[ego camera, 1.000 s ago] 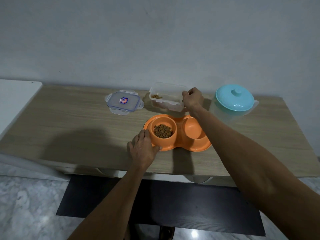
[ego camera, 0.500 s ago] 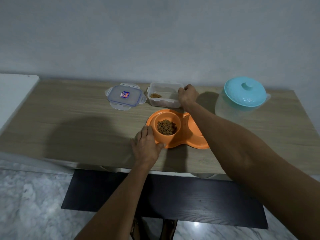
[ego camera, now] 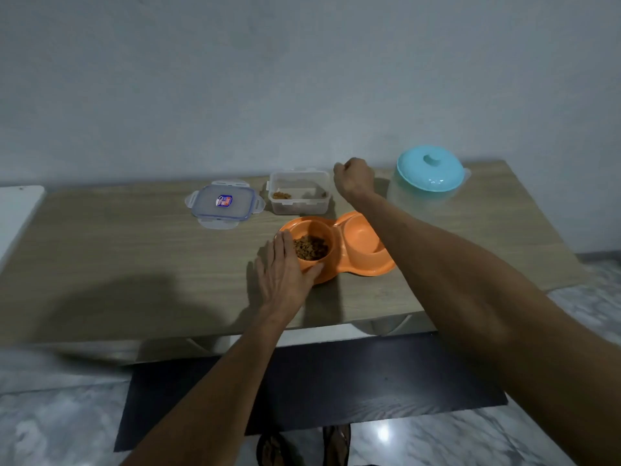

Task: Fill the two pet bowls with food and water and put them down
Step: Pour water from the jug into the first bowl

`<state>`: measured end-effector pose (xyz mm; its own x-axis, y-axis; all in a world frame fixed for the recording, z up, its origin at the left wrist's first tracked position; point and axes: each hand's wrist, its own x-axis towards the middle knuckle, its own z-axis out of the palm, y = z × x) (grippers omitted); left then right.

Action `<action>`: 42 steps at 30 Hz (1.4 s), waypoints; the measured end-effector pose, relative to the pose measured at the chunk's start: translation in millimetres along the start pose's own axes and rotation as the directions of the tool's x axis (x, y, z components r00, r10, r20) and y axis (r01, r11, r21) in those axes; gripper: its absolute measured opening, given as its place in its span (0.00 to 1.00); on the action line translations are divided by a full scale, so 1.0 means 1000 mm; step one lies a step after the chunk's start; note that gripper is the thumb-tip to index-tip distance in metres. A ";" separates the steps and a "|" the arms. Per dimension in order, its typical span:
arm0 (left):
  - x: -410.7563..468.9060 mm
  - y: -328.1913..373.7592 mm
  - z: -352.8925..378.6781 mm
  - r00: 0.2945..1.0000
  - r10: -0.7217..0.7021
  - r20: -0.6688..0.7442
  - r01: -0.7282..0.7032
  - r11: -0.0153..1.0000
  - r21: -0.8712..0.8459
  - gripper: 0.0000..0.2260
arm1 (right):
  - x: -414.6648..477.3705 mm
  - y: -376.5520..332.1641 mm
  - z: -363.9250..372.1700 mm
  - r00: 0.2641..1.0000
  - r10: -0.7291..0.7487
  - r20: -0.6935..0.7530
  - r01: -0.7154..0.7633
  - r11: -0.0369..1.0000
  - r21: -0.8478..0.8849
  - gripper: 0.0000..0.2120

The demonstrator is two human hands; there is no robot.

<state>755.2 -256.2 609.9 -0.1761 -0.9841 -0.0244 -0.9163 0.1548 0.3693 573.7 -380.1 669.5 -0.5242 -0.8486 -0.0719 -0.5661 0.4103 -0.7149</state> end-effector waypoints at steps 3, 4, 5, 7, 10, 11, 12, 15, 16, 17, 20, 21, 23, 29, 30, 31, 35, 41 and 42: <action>0.007 0.022 -0.006 0.995 0.101 0.008 -0.101 0.995 0.008 0.42 | -0.010 -0.010 -0.036 0.991 -0.098 -0.087 0.097 0.995 -0.018 0.17; 0.008 0.030 -0.006 0.991 0.131 0.020 -0.131 0.991 -0.009 0.41 | -0.011 -0.011 -0.050 0.985 -0.130 -0.116 0.129 0.992 -0.017 0.16; 0.009 0.038 -0.006 0.986 0.164 0.041 -0.164 0.986 -0.012 0.40 | -0.011 -0.011 -0.064 0.976 -0.160 -0.150 0.159 0.987 -0.017 0.16; 0.011 0.052 -0.003 0.972 0.216 0.086 -0.219 0.975 0.028 0.39 | -0.006 -0.004 -0.094 0.956 -0.193 -0.220 0.191 0.981 -0.029 0.14; 0.017 0.068 0.002 0.973 0.202 0.117 -0.210 0.975 0.069 0.41 | 0.009 0.020 -0.131 0.935 -0.177 -0.306 0.176 0.984 -0.031 0.14; 0.019 0.072 0.004 0.974 0.192 0.123 -0.202 0.976 0.077 0.42 | 0.014 0.030 -0.141 0.934 -0.160 -0.320 0.160 0.987 -0.024 0.15; 0.020 0.076 0.006 0.975 0.183 0.129 -0.195 0.977 0.086 0.42 | 0.020 0.041 -0.150 0.936 -0.134 -0.326 0.136 0.991 -0.018 0.15; 0.022 0.084 0.015 0.981 0.148 0.127 -0.163 0.980 0.115 0.43 | 0.038 0.080 -0.169 0.941 -0.042 -0.335 0.045 0.999 0.001 0.15; 0.023 0.087 0.018 0.984 0.128 0.122 -0.142 0.983 0.120 0.43 | 0.043 0.092 -0.172 0.943 0.003 -0.332 0.005 1.000 0.022 0.15; 0.023 0.089 0.022 0.987 0.107 0.118 -0.122 0.985 0.121 0.44 | 0.047 0.102 -0.174 0.945 0.053 -0.322 -0.037 0.998 0.055 0.15; 0.022 0.094 0.032 0.991 0.078 0.109 -0.090 0.989 0.115 0.45 | 0.054 0.130 -0.170 0.939 0.200 -0.278 -0.145 0.968 0.206 0.18; 0.021 0.095 0.034 0.991 0.076 0.108 -0.088 0.990 0.114 0.45 | 0.055 0.138 -0.167 0.931 0.250 -0.266 -0.175 0.945 0.276 0.19; 0.020 0.097 0.037 0.991 0.071 0.116 -0.084 0.990 0.112 0.45 | 0.056 0.149 -0.160 0.915 0.341 -0.217 -0.222 0.873 0.434 0.19; 0.022 0.102 0.041 0.991 0.038 0.128 -0.053 0.992 0.116 0.41 | 0.061 0.157 -0.143 0.898 0.428 -0.101 -0.285 0.741 0.608 0.16; 0.022 0.103 0.041 0.991 0.032 0.127 -0.047 0.992 0.116 0.41 | 0.063 0.156 -0.142 0.894 0.438 -0.091 -0.291 0.724 0.626 0.15; 0.023 0.104 0.041 0.992 0.027 0.127 -0.042 0.993 0.114 0.41 | 0.064 0.155 -0.142 0.889 0.450 -0.078 -0.303 0.708 0.638 0.15; 0.025 0.102 0.042 0.994 0.033 0.108 -0.042 0.996 0.085 0.41 | 0.063 0.156 -0.140 0.880 0.473 -0.044 -0.330 0.675 0.660 0.10; 0.024 0.102 0.042 0.994 0.034 0.108 -0.040 0.998 0.054 0.41 | 0.057 0.143 -0.143 0.885 0.459 -0.081 -0.315 0.716 0.623 0.10; 0.023 0.102 0.041 0.994 0.034 0.108 -0.040 0.998 0.053 0.40 | 0.055 0.139 -0.146 0.890 0.445 -0.097 -0.303 0.737 0.604 0.10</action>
<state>642.9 -259.5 609.0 -0.2448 -0.9631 -0.1118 -0.9264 0.1983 0.3201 373.5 -320.9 667.6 -0.7802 -0.5402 -0.3153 0.1259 0.3581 -0.9251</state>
